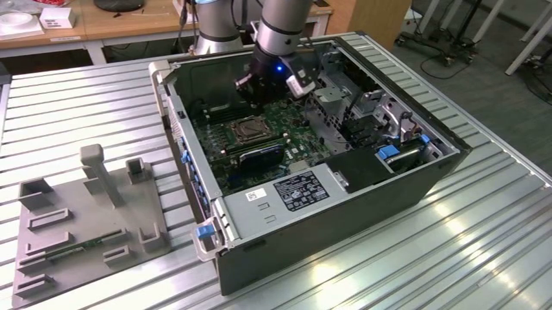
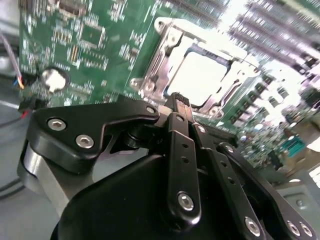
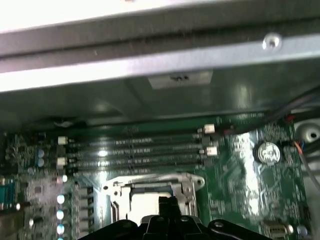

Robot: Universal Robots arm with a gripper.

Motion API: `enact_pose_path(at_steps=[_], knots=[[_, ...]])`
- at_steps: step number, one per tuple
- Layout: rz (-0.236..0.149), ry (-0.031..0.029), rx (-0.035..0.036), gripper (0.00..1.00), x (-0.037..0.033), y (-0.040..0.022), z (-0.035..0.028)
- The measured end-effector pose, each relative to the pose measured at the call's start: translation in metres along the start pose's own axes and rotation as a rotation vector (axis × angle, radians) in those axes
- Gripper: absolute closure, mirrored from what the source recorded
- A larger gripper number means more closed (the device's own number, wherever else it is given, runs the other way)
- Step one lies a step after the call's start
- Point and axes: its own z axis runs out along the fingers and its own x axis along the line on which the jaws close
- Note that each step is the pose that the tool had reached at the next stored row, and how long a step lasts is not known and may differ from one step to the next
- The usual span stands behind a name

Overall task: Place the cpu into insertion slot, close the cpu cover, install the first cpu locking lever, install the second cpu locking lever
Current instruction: 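Install the first cpu locking lever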

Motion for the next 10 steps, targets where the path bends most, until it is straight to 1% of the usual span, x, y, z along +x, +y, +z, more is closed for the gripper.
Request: enact_pose_path(at_steps=[2,3,6,7,8,10], knots=[[0.002,-0.003,0.0256,0.89,0.0,0.0,-0.0003],[0.003,-0.0045,0.037,0.89,0.0001,0.0,-0.0004],[0.005,-0.0093,0.0605,0.89,0.0001,0.0001,-0.0004],[0.006,-0.0112,0.0669,0.89,0.0002,0.0,-0.0004],[0.006,-0.015,0.0694,0.89,0.0003,0.0,-0.0004],[0.006,-0.0161,0.0694,0.89,0.0002,0.0,-0.0004]])
